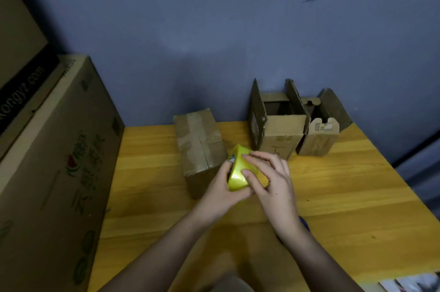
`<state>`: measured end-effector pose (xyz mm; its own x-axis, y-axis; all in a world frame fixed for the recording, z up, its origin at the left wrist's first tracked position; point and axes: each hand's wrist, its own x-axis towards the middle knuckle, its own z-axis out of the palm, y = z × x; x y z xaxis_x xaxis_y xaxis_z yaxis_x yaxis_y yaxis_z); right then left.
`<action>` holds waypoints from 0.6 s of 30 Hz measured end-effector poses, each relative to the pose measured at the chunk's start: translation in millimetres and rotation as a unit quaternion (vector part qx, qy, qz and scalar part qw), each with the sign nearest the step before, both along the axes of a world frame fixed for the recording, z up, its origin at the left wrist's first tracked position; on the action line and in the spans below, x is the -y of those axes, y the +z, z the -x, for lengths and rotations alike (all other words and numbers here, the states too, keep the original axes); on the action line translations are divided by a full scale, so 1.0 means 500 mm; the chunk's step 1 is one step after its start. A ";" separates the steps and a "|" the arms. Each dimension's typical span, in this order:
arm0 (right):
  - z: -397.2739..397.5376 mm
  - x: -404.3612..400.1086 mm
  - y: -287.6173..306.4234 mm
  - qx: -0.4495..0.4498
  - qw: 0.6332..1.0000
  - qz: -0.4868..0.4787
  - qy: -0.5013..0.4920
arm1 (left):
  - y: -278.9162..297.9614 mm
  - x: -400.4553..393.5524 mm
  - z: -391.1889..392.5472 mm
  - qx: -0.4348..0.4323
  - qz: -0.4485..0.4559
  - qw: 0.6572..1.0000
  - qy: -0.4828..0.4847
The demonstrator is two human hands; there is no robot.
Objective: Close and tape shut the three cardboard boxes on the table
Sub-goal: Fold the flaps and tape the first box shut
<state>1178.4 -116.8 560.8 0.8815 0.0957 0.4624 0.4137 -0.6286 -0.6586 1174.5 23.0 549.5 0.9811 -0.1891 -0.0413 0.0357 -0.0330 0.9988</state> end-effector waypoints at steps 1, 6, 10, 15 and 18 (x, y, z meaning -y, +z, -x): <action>-0.001 -0.005 0.001 0.010 1.000 -0.008 -0.007 | 0.002 0.001 -0.002 0.004 -0.008 1.000 0.003; -0.010 -0.025 0.002 0.017 0.998 -0.047 -0.029 | 0.009 0.010 -0.013 0.019 -0.033 0.999 0.015; -0.024 -0.023 0.004 0.009 0.998 -0.060 -0.027 | 0.014 0.011 -0.024 0.026 -0.065 0.997 0.018; -0.038 -0.023 0.009 -0.027 0.994 -0.098 -0.025 | 0.013 0.015 -0.032 0.010 -0.080 0.997 0.014; -0.047 -0.019 0.003 -0.044 0.995 -0.088 -0.019 | 0.015 0.013 -0.033 -0.002 -0.074 0.997 -0.002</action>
